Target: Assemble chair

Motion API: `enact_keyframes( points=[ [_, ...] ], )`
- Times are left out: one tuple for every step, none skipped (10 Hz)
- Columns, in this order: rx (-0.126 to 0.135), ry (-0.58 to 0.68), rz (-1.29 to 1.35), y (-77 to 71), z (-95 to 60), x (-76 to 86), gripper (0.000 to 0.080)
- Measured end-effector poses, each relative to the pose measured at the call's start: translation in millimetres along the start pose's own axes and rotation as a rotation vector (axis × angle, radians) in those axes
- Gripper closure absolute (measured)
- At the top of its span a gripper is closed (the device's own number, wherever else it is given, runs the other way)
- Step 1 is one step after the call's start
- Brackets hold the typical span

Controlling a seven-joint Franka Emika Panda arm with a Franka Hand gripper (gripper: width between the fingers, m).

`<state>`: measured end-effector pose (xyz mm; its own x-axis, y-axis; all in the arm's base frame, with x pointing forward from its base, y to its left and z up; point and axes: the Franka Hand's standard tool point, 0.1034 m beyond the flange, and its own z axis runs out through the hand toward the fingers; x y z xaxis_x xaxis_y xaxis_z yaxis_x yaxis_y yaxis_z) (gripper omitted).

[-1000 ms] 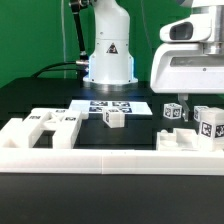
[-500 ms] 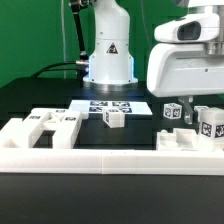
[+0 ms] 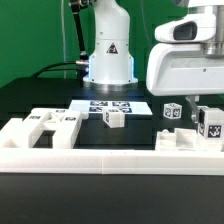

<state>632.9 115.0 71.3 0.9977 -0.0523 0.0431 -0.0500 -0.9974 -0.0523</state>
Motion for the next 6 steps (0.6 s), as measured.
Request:
enact_keyframes(
  points=[
    [0.0,0.0,0.074,0.3,-0.2,0.3,0.0512],
    [-0.001,-0.001,0.134,1.5,-0.4,0.4,0.0512],
    [-0.001,-0.004,0.241,1.6,-1.1,0.7,0.0512],
    [-0.007,-0.006,0.329,6.3,-0.4,0.1,0.0511],
    [-0.012,-0.004,0.402,10.1,0.0,-0.6,0.0509],
    [-0.023,-0.005,0.486,15.0,-0.5,-0.6,0.0509]
  ],
)
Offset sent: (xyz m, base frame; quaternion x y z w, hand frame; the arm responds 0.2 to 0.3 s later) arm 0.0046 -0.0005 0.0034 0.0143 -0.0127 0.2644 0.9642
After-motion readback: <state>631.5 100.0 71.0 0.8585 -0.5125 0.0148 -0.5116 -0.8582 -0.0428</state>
